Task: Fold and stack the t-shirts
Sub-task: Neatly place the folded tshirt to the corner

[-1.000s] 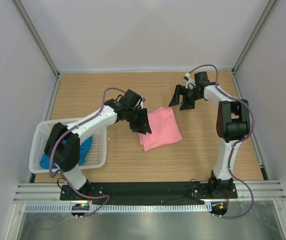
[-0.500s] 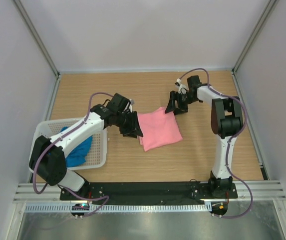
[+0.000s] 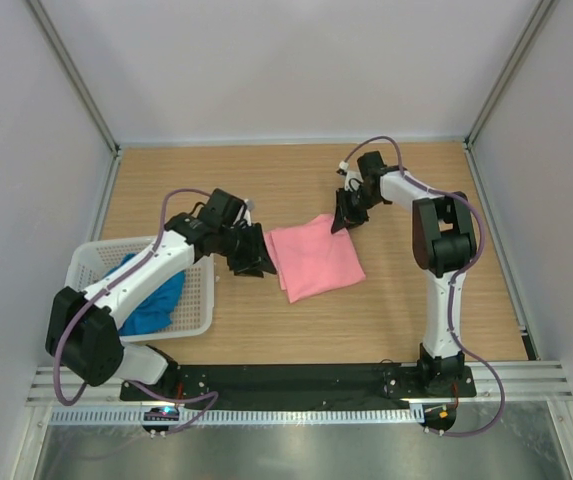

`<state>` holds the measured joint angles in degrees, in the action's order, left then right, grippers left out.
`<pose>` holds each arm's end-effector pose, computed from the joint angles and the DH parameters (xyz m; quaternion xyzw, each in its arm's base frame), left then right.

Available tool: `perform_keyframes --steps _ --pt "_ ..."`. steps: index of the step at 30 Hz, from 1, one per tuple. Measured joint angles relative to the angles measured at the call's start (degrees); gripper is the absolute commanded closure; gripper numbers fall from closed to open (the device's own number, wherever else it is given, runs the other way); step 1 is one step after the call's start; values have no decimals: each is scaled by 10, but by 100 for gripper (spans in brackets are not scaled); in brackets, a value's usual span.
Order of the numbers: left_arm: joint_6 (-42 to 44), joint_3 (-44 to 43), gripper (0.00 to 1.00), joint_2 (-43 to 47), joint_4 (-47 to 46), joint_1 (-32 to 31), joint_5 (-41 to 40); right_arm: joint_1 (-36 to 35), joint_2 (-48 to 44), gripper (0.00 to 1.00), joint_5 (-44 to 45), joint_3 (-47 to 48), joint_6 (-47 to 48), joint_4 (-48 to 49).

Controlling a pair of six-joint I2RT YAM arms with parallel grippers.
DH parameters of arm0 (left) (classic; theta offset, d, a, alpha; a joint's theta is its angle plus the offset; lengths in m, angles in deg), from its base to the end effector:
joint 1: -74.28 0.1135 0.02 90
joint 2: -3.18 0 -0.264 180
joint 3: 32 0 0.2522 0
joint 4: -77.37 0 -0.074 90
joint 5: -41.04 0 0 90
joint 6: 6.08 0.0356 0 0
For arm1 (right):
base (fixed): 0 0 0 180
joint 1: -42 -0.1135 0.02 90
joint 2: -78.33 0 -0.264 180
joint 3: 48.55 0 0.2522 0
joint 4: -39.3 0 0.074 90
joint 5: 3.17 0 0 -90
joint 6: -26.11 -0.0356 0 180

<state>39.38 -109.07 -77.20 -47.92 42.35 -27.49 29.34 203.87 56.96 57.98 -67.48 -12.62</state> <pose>0.2345 -0.1615 0.2684 -0.0527 0.9444 -0.3081 0.1018 0.4314 0.1151 0.1471 -0.1179 0.9465 0.2742 0.1225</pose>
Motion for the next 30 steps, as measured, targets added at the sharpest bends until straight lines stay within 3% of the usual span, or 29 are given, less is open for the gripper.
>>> perform_keyframes --steps 2,3,7,14,21,30 --pt "2 3 60 10 4 5 0 0 0 97 13 0 -6 -3" --pt "4 3 59 15 6 7 0 -1 0 99 20 0 -10 -3" --pt "23 3 59 37 18 13 -5 -6 -7 99 65 0 -36 -8" --pt "62 29 57 90 26 15 -10 -12 -19 99 238 25 -44 -45" --pt "91 58 57 102 27 17 -10 12 25 99 429 107 12 -82" --pt "125 43 57 41 25 18 -7 94 99 99 564 200 125 -47"
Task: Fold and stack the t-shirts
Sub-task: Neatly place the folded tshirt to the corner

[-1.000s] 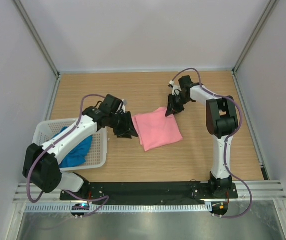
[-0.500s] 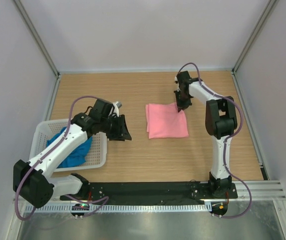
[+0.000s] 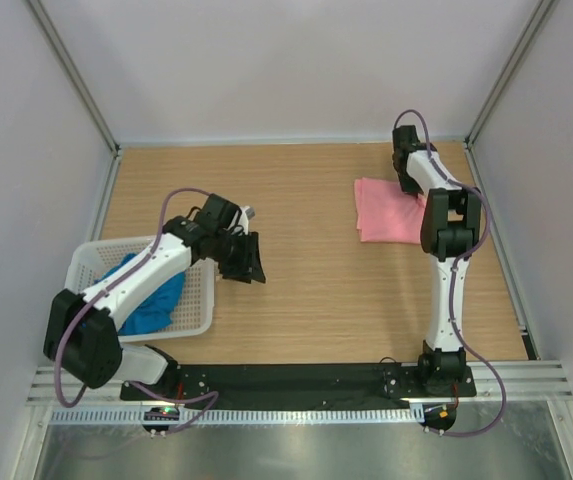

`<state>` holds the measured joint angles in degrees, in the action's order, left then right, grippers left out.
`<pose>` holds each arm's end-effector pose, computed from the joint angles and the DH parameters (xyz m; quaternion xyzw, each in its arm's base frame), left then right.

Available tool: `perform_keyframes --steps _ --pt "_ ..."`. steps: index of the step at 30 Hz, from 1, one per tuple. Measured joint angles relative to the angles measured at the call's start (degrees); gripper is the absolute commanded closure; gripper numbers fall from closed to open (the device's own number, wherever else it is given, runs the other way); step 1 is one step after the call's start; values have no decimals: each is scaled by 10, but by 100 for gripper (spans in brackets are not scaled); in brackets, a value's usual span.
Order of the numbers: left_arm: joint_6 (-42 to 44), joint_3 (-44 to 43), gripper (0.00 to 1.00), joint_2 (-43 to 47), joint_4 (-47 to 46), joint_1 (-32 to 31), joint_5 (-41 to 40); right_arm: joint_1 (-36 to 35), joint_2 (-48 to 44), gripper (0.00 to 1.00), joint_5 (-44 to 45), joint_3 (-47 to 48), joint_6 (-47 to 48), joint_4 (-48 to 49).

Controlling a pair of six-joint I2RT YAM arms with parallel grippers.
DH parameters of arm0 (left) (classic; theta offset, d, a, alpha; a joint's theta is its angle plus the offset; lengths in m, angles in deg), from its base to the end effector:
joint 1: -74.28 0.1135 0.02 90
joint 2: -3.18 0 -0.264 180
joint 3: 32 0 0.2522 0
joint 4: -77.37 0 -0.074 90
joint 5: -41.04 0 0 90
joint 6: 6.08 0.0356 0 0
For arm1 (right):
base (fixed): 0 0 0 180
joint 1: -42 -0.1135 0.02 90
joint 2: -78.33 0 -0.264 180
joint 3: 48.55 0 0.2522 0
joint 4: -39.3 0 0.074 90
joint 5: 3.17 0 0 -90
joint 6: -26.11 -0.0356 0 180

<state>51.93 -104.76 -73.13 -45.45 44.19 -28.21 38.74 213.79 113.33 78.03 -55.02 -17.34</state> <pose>0.2201 -0.1421 0.2608 0.0297 0.9524 -0.2774 0.1231 0.5013 0.0126 0.1634 -0.0522 0.9511 -0.2338 0.1952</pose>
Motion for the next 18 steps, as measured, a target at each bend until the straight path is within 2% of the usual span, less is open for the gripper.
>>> perform_keyframes --steps 3,7,18 --pt "14 -36 57 -67 -1 7 1 24 49 99 29 75 30 16" --pt "30 -69 57 -113 -9 24 5 52 92 99 38 159 38 30" --pt "40 -97 57 -181 -23 75 33 85 129 99 75 239 69 170"
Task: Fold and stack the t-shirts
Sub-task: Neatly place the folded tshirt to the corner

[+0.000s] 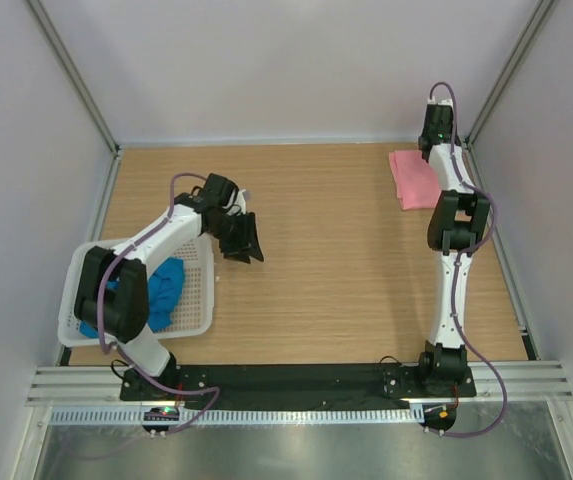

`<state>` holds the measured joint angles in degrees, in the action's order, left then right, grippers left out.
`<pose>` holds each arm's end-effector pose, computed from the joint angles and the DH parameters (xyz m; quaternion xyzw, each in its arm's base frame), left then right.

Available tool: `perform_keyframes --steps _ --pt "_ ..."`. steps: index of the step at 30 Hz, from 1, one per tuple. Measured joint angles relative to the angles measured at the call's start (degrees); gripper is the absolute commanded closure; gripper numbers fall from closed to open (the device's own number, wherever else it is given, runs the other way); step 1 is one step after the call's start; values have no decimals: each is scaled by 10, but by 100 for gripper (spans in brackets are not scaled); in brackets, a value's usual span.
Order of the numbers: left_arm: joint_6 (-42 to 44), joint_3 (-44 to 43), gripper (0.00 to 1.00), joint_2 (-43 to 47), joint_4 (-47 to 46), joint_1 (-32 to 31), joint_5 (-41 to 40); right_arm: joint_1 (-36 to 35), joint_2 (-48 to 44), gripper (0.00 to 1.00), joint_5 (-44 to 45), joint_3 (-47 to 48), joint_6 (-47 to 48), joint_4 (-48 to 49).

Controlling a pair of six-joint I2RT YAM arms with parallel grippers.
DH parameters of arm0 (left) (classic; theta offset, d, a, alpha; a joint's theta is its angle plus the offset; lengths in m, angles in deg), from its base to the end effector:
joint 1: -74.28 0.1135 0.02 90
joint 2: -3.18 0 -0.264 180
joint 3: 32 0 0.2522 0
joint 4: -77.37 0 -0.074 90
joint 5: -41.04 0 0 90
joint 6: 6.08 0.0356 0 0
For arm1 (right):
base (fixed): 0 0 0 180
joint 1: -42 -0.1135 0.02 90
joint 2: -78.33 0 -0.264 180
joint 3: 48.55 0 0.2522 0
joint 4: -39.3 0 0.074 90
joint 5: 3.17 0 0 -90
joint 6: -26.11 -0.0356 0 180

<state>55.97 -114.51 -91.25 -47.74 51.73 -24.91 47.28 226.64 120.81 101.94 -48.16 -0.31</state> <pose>0.2984 -0.1396 0.2267 -0.0033 0.9590 -0.2684 0.0907 0.5746 -0.0731 0.1989 0.0508 0.8657 -0.3348 0.3686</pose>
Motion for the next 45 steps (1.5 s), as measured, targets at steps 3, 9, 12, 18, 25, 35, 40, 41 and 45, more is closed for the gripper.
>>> perform_keyframes --steps 3,9,12,18,25,35,40,41,45 --pt "1 -16 57 -10 4 5 0 0 12 99 -1 0 10 40" --pt "1 -36 58 -26 8 5 0 1 48 99 -1 26 21 91" --pt "-1 -41 58 -33 13 5 -1 2 57 99 6 27 21 104" --pt "-5 -47 58 -34 21 5 -5 13 66 99 11 35 6 108" --pt "-21 -46 58 -34 25 5 -11 31 67 51 10 43 -17 110" --pt "-34 -45 58 -2 41 5 -15 21 49 38 16 62 -53 54" --pt "-33 -25 57 76 47 5 -14 -17 -70 37 5 3 -114 -39" --pt "-33 -17 56 96 48 5 -14 -27 -107 36 -7 -20 -130 -55" --pt "-30 29 54 184 48 5 -7 -87 -274 27 -64 -135 -192 -107"
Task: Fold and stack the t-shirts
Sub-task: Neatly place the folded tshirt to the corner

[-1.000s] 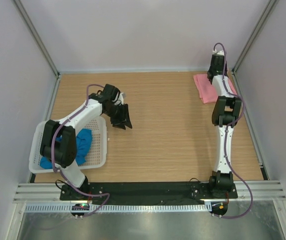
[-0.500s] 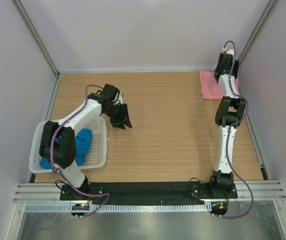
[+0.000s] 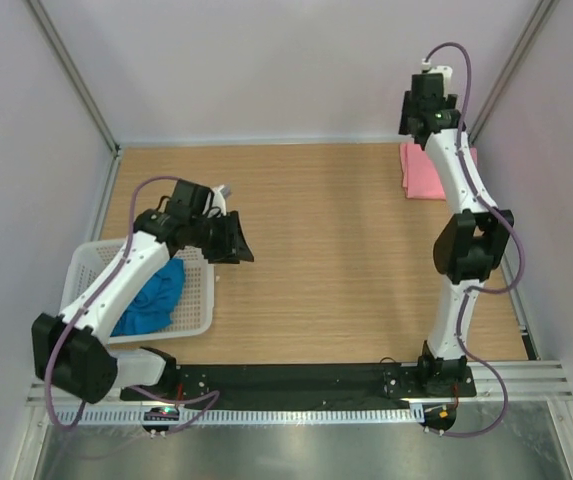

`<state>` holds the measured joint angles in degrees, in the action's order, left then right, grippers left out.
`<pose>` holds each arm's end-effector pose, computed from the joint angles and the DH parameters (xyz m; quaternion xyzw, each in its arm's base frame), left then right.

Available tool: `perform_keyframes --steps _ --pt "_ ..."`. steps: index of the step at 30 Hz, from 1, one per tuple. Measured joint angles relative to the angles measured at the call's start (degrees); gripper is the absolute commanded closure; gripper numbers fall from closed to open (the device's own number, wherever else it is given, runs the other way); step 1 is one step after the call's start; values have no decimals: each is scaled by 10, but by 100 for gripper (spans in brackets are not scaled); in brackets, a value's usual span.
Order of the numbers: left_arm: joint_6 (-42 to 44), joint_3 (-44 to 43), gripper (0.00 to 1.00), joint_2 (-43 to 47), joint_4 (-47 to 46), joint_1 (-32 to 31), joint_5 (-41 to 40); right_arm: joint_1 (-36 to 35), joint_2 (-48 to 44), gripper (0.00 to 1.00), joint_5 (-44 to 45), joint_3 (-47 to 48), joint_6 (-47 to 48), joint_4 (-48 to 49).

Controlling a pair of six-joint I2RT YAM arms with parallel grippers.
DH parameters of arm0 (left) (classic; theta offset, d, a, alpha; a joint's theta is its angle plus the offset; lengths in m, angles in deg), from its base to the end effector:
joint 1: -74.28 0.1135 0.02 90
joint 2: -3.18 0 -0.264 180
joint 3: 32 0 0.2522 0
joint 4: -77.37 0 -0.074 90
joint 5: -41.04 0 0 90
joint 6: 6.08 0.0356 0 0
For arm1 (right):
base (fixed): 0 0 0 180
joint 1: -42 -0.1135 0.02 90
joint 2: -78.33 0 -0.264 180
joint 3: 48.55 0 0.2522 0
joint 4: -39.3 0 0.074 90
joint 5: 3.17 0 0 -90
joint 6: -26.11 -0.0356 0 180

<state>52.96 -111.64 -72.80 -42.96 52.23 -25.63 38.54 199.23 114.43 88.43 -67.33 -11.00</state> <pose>0.2425 -0.1134 0.2973 -0.0138 0.9383 -0.3008 0.1699 0.4853 0.0128 0.3505 0.1114 0.8584 -0.1831 0.4661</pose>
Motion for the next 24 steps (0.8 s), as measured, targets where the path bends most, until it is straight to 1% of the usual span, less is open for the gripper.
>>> perform_keyframes --steps 1,3,4,5,7,9,10,12,13,14,17,18,20,24 --pt "0 16 54 25 0 0 4 -18 -28 24 -14 -23 -11 -8" --pt "-3 52 52 70 -5 0 14 -64 -109 23 -63 -116 -52 -14" --pt "-7 72 51 92 -9 0 20 -96 -132 20 -85 -153 -70 -18" --pt "-14 89 48 106 -14 0 25 -125 -163 16 -115 -206 -96 -13" --pt "-29 128 47 137 -27 0 42 -170 -210 13 -171 -320 -146 -12" --pt "-38 151 45 150 -33 0 57 -194 -254 1 -209 -443 -201 -6" --pt "-43 156 44 153 -36 0 63 -198 -268 0 -221 -487 -221 -15" --pt "-50 160 33 159 -43 0 69 -197 -310 0 -241 -586 -264 -25" --pt "-54 161 26 164 -50 0 71 -195 -335 0 -248 -626 -281 -33" --pt "-61 163 17 170 -58 0 72 -193 -369 0 -253 -663 -296 -39" --pt "-93 198 10 204 -96 0 73 -190 -499 0 -272 -732 -333 -54" --pt "-109 220 10 218 -109 0 73 -193 -560 0 -279 -749 -346 -59" --pt "-133 259 9 237 -131 0 73 -196 -642 0 -287 -770 -365 -64" --pt "-203 356 7 305 -178 0 74 -197 -781 0 -315 -838 -384 -72"
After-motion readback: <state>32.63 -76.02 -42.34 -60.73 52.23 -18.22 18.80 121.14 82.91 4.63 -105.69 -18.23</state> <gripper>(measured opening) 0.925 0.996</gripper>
